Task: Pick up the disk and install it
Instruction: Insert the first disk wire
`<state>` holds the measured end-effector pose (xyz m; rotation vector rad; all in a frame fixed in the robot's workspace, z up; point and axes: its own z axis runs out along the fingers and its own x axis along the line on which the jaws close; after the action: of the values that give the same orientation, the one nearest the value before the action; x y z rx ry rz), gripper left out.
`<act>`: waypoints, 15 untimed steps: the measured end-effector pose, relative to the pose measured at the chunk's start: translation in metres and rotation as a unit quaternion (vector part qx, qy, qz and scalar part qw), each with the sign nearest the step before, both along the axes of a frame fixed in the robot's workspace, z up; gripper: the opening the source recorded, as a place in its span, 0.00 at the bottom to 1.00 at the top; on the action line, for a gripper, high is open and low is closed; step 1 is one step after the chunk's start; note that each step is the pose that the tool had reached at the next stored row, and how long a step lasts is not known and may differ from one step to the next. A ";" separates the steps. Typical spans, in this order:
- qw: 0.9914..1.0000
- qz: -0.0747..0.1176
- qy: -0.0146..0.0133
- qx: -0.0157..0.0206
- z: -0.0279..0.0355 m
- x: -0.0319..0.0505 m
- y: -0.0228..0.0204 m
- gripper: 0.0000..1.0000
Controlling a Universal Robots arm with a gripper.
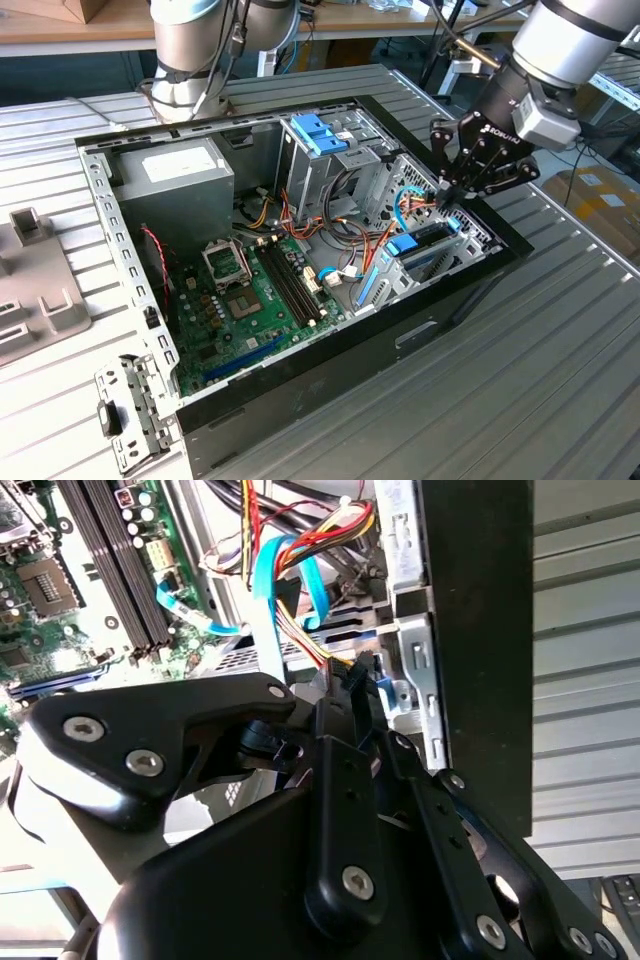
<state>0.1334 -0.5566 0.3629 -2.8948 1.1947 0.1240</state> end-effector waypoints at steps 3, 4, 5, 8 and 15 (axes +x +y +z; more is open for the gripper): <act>1.000 0.000 0.000 0.000 0.0000 -0.0058 -0.0002 0.19; 1.000 0.000 0.000 0.000 -0.0001 -0.0071 -0.0002 0.19; 1.000 0.000 0.000 0.000 -0.0001 -0.0080 -0.0002 0.19; 1.000 0.000 0.000 0.000 -0.0001 -0.0114 -0.0002 0.19; 1.000 0.000 0.000 0.000 -0.0001 -0.0207 -0.0002 0.19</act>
<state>0.1127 -0.5569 0.3628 -2.8947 1.1945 0.1240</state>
